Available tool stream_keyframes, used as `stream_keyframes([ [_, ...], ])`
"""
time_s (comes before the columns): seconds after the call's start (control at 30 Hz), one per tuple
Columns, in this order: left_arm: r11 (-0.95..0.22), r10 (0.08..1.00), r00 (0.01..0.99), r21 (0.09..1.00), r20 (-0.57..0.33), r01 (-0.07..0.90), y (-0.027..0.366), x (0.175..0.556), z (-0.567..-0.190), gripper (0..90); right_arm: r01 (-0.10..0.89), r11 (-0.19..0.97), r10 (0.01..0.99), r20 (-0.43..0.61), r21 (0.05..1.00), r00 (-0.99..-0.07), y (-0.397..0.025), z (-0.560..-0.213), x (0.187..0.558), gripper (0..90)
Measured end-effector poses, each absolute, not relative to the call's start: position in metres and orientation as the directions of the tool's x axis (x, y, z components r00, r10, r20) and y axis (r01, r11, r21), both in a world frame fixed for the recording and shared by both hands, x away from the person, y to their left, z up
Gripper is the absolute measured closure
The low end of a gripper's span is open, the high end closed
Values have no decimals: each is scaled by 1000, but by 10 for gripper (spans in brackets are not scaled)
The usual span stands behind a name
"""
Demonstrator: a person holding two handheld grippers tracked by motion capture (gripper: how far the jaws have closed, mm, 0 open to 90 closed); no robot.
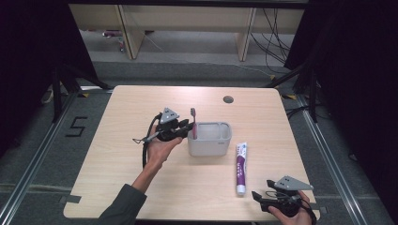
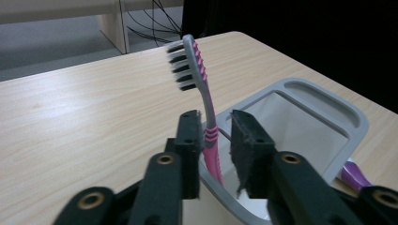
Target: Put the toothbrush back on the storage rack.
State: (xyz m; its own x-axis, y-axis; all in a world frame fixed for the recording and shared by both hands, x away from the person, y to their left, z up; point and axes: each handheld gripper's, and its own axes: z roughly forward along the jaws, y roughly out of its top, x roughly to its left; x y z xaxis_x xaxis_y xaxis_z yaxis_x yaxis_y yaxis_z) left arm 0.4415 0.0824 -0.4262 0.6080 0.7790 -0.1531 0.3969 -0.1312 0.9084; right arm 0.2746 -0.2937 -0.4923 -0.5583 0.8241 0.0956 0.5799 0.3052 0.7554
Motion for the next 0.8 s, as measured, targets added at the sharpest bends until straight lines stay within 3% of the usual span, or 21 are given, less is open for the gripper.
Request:
stream_keyframes([
  [0.3,-135,768,612,886,-188,443,97,426,-416,484,580,301,830,91,757,-550,-294,-492,274,252],
  [0.8,-168,741,642,873,-194,457,117,396,-414,339,575,305,832,81,759,-549,-294,-492,275,252],
])
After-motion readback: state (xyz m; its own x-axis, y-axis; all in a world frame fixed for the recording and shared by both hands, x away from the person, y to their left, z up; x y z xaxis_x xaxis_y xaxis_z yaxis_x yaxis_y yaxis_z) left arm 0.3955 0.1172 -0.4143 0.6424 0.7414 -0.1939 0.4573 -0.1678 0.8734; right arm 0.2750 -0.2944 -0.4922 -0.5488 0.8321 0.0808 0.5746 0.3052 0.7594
